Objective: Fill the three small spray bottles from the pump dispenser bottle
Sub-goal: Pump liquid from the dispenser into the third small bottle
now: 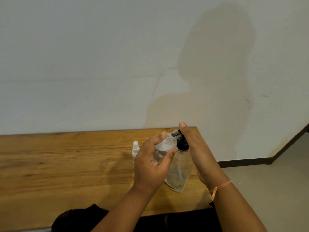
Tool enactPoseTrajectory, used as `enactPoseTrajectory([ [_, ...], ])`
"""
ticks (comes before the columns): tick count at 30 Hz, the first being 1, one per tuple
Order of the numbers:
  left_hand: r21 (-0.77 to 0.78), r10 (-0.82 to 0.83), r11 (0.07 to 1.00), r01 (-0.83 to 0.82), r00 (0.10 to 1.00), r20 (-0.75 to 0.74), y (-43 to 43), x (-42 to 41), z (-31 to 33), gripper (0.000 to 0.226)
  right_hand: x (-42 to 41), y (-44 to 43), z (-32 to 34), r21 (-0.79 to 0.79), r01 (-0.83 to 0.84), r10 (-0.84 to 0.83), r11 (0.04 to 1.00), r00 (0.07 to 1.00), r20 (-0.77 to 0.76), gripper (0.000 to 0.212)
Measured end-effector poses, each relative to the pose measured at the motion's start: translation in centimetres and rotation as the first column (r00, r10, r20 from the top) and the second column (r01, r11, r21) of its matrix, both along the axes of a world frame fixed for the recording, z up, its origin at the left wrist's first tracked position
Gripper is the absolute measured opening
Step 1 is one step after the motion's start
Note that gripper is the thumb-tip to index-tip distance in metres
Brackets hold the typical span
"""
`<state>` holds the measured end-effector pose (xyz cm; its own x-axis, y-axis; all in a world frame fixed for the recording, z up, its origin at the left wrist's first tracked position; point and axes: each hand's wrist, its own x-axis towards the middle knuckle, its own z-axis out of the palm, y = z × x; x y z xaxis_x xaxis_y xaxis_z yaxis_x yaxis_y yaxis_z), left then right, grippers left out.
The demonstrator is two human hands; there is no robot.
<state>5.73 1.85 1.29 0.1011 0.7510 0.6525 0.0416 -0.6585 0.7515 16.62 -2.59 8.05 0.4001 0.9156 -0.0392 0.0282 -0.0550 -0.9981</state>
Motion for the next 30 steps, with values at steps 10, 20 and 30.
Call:
enactPoseTrajectory([
  [10,-0.031,0.007,0.999,-0.007,1.0,-0.012,-0.6,0.0,-0.4,0.044,0.0,-0.3,0.3,-0.018,-0.007,0.006,1.0,0.999,-0.032,0.035],
  [20,0.005,-0.008,1.0,0.008,1.0,-0.005,-0.1,0.0,0.0,0.041,0.1,-0.1,0.1,0.011,-0.003,0.004,1.0,0.999,-0.041,0.042],
  [30,-0.014,-0.001,1.0,0.0,1.0,-0.018,-0.4,-0.2,-0.1,0.038,-0.4,-0.5,0.1,0.038,-0.002,0.005,0.999,0.997,-0.08,0.035],
])
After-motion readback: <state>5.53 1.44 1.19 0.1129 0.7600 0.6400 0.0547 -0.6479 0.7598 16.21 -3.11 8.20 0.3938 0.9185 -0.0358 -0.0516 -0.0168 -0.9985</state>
